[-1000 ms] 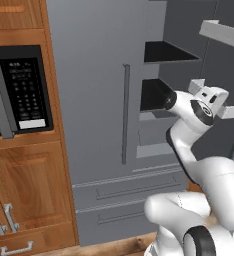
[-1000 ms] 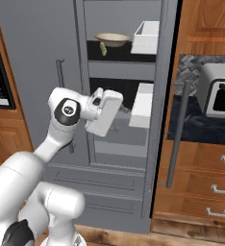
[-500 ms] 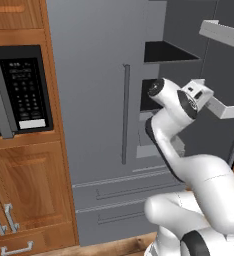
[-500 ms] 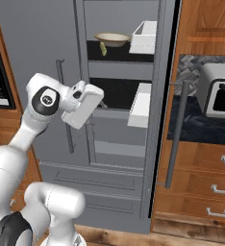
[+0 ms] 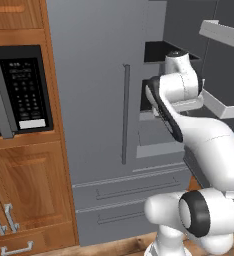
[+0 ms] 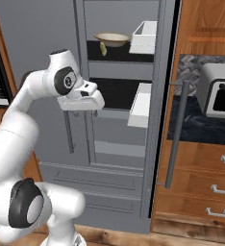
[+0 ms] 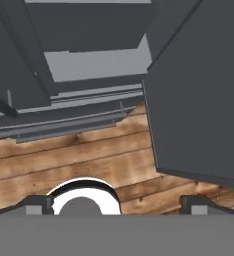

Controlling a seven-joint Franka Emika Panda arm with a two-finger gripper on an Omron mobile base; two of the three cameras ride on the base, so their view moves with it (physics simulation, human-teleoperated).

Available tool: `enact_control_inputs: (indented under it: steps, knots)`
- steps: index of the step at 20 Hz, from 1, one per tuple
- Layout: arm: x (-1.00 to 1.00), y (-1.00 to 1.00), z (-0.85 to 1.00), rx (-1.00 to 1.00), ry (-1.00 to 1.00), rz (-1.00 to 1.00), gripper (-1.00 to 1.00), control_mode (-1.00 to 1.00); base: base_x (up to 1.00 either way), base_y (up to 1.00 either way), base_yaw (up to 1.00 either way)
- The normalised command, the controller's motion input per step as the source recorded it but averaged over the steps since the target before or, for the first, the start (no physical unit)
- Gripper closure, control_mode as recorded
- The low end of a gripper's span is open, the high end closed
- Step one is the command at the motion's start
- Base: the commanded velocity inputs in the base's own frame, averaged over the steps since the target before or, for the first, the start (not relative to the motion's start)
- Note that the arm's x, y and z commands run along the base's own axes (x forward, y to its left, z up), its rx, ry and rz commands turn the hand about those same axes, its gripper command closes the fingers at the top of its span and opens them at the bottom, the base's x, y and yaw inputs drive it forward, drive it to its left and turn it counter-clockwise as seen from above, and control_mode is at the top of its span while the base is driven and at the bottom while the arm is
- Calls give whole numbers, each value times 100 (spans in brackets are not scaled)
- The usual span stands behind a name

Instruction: Retrieve the butter from the fridge and place it on a plate on the dining table. Then retrieve the butter knife by the fridge and place it near the plate.

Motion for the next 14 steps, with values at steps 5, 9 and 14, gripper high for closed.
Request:
enact_control_inputs:
  steps: [5,9,14]
  knots:
    - [32,75,-1,56,-37,-18,-100,-100,0,0,0]
    - [1,75,15,2,-28,-1,-100,-100,0,0,0]
    - [15,41,14,-24,-5,0,-100,-100,0,0,0]
